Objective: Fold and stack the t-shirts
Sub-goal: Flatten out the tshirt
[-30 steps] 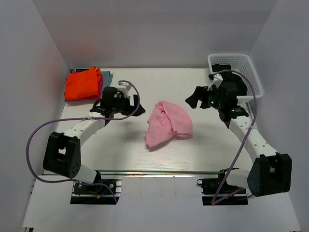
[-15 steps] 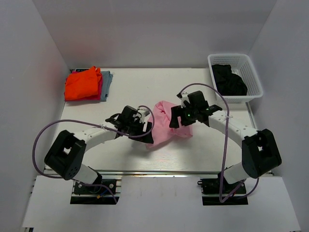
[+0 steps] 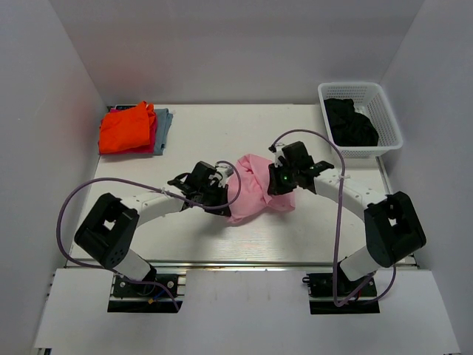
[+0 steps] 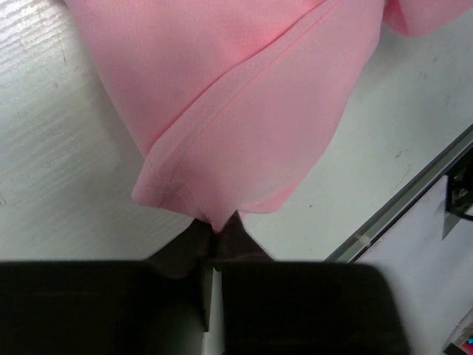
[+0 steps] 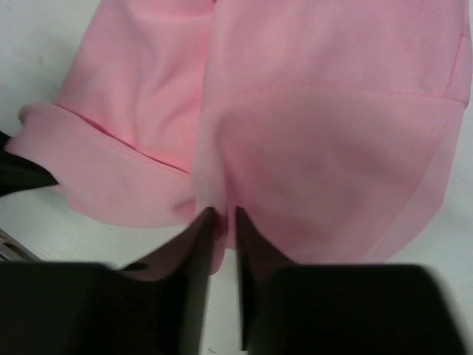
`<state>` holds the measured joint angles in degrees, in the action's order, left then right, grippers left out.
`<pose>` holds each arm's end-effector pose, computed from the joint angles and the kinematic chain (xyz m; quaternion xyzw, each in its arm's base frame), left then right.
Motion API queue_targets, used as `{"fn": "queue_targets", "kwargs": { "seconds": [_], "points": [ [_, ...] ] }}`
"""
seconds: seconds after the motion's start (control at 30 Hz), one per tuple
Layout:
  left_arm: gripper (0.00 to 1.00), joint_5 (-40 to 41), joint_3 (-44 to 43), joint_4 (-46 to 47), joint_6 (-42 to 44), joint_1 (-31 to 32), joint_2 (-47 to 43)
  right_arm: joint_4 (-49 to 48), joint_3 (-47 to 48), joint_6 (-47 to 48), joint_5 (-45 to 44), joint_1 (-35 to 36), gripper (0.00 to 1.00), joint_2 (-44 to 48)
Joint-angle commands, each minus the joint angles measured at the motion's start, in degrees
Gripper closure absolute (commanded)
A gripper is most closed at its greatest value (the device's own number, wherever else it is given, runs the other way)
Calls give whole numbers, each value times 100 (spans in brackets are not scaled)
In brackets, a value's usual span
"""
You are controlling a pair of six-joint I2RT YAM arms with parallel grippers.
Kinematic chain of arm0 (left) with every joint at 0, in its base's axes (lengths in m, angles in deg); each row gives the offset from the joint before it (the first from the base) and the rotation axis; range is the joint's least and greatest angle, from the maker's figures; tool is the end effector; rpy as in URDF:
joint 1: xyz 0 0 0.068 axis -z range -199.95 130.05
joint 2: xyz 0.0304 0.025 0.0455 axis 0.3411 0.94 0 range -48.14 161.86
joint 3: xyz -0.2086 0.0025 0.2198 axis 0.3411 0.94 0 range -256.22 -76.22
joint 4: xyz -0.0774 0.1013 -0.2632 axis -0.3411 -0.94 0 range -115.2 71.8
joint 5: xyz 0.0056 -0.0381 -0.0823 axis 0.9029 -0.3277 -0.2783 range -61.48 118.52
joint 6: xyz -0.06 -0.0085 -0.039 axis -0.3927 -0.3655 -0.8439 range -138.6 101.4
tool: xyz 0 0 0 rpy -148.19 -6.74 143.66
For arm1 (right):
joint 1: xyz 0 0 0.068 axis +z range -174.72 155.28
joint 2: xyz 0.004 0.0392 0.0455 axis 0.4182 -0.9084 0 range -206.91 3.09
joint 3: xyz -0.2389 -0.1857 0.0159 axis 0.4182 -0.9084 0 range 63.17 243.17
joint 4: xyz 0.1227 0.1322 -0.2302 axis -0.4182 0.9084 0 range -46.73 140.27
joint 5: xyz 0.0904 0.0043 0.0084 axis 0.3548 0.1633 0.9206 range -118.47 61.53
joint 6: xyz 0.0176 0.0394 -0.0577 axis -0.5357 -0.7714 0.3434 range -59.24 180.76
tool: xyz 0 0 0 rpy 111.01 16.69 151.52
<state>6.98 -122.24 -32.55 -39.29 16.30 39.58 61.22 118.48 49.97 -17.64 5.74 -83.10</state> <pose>0.2514 -0.2115 0.1610 0.1813 0.9235 -0.2939 0.1670 0.3020 0.1906 0.2171 -0.1919 0.9126 0.2060 0.2964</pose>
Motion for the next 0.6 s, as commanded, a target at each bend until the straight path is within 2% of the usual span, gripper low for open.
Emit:
{"fn": "queue_targets", "kwargs": {
  "seconds": [0.0, 0.07, 0.1, 0.23, 0.27, 0.4, 0.43, 0.47, 0.57],
  "points": [
    [100, 105, -223, 90, 65, 31, 8, -20, 68, -20, -28, 22, 84, -135],
    [100, 159, -285, 90, 65, 31, 8, -46, 112, -20, -55, 13, 98, -91],
    [100, 237, -337, 90, 65, 31, -88, -125, 112, -20, -81, 39, 100, -47],
    [100, 562, -337, 178, 118, 31, -483, -799, -99, -107, -353, 4, 100, 462],
    [100, 850, -468, 178, 118, 31, -554, -846, -117, -143, -493, -5, 100, 541],
    [100, 1713, -715, -77, 240, 31, -905, -1337, -292, -371, -1758, -22, 100, 1216],
    [100, 1784, -794, -77, 241, 31, -1037, -1634, -423, -389, -1951, -31, 100, 1306],
    [100, 1854, -794, -77, 310, 31, -1099, -1716, -442, -424, -2545, -40, 100, 1498],
    [100, 1942, -908, 54, 390, 31, -1301, -1988, -416, -390, -3233, -31, 100, 1850]
  ]
}}
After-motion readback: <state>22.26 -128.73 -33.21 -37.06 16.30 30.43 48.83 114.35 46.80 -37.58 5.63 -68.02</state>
